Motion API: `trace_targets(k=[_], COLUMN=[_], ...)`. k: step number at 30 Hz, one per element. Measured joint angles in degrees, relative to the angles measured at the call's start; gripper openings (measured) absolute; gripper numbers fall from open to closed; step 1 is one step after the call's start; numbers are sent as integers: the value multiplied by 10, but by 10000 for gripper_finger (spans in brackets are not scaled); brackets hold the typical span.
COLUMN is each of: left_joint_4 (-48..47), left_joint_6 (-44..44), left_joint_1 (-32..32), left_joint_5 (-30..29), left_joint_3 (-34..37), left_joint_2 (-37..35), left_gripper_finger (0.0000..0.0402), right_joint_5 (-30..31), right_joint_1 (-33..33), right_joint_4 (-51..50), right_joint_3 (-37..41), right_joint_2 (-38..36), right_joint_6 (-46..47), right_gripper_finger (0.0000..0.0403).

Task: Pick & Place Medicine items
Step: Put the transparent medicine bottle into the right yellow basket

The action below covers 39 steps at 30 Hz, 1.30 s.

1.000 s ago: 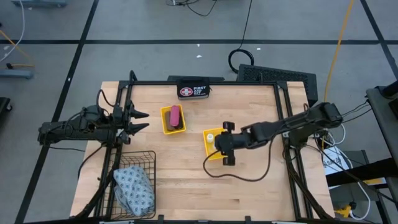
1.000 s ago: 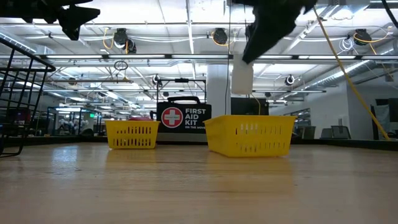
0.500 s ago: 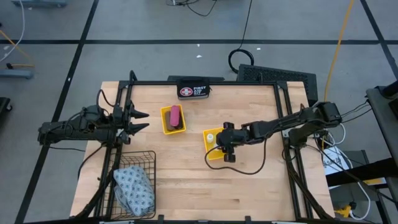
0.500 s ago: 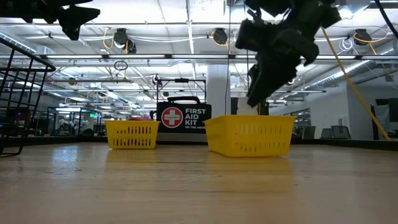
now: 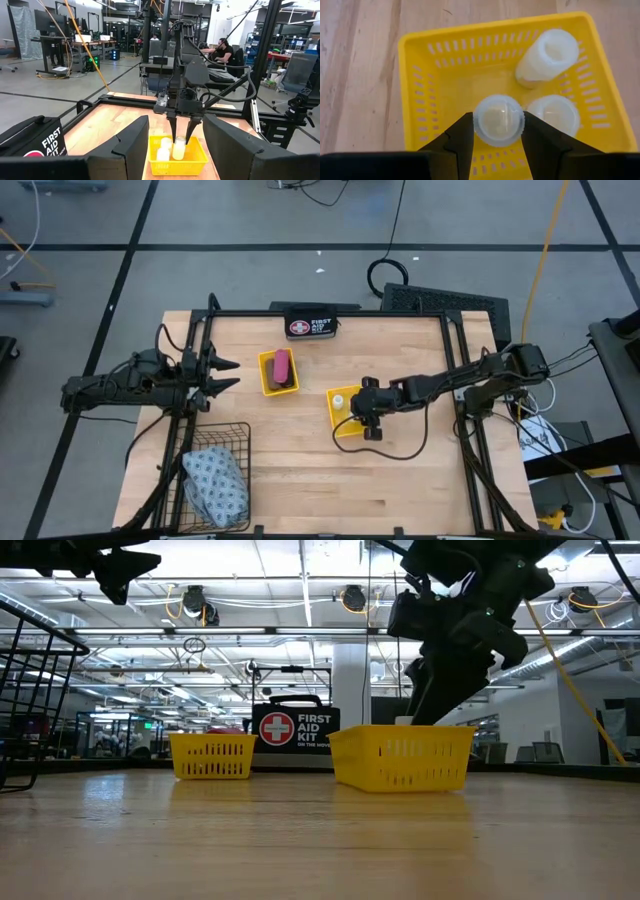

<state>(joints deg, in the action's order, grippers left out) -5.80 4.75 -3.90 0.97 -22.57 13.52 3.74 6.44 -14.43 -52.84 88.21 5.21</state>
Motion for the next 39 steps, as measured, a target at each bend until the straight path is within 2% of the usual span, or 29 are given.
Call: trace_targets(k=[3, 11, 15, 39], left_joint_4=[0, 0, 0, 0], left_joint_6=[0, 0, 0, 0], left_joint_1=[0, 0, 0, 0], left_joint_5=[0, 0, 0, 0], left_joint_3=[0, 0, 0, 0], left_joint_2=[0, 0, 0, 0], left_gripper_finger=[198, 198, 198, 198], right_joint_5=[-25, -27, -56, -53], right_joint_1=[0, 0, 0, 0], right_joint_4=[1, -2, -4, 17], right_joint_3=[0, 0, 0, -1], right_joint_2=[0, 0, 0, 30], right_joint_6=[1, 1, 1, -4], right_gripper_finger=[132, 132, 132, 139])
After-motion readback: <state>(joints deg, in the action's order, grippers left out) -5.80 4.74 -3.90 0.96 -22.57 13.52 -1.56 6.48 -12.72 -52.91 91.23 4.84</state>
